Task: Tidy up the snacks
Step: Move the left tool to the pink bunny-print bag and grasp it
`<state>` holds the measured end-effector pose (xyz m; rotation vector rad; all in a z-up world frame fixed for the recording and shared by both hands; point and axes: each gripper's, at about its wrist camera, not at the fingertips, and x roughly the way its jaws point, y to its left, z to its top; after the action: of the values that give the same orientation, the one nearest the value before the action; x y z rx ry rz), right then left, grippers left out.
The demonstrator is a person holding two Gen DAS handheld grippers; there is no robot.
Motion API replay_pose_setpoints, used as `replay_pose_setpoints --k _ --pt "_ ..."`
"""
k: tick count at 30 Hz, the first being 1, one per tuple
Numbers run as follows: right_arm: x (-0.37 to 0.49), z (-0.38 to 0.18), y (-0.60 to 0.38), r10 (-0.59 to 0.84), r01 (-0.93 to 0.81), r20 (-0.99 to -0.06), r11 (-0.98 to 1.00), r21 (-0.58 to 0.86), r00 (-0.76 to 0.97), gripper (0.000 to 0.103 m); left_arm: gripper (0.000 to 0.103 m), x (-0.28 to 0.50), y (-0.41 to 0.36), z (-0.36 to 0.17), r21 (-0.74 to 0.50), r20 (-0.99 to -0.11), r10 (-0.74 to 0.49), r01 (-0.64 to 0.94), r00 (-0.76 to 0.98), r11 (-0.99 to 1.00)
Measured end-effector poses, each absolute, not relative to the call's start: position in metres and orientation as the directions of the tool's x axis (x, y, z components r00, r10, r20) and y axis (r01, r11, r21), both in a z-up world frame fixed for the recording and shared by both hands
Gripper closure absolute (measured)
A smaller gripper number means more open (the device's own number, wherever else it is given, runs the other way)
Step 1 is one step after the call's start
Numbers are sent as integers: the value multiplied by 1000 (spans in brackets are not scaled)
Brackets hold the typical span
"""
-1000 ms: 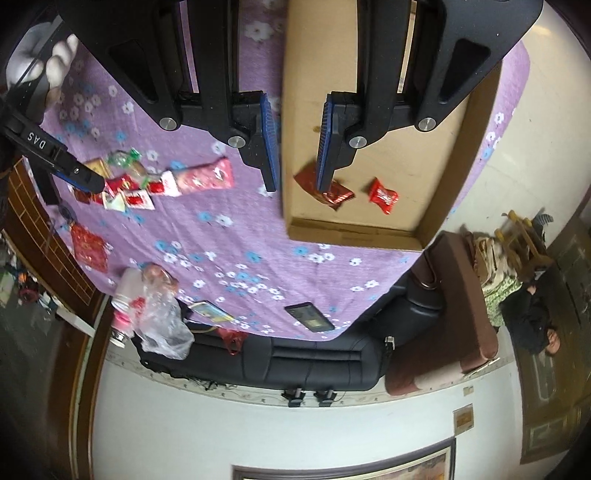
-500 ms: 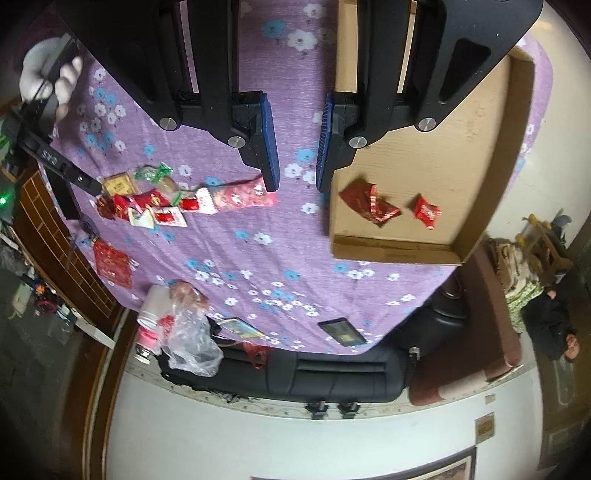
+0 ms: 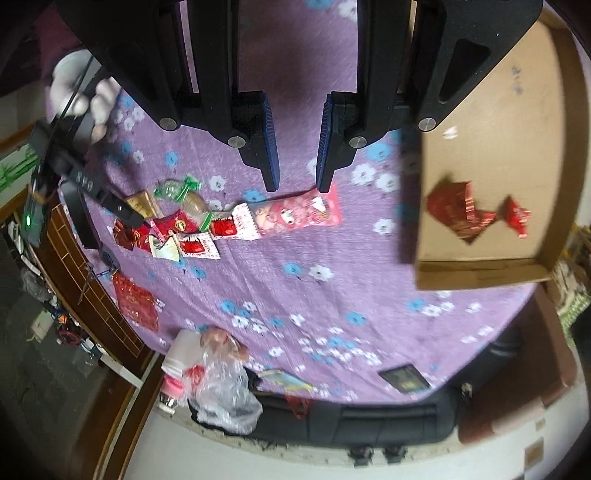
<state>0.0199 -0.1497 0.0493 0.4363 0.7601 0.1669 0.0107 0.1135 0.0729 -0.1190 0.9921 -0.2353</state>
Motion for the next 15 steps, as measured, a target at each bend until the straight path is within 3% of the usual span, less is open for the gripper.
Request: replay_pose_setpoints --k 8,15 --pt "13 60 -160 326 -1 -583 873 487 745 44 85 85 79 35 -265 -847 -338 226 410 938" --pt "12 63 -162 352 -10 -573 857 515 740 44 85 91 69 20 -274 -858 -369 289 358 917"
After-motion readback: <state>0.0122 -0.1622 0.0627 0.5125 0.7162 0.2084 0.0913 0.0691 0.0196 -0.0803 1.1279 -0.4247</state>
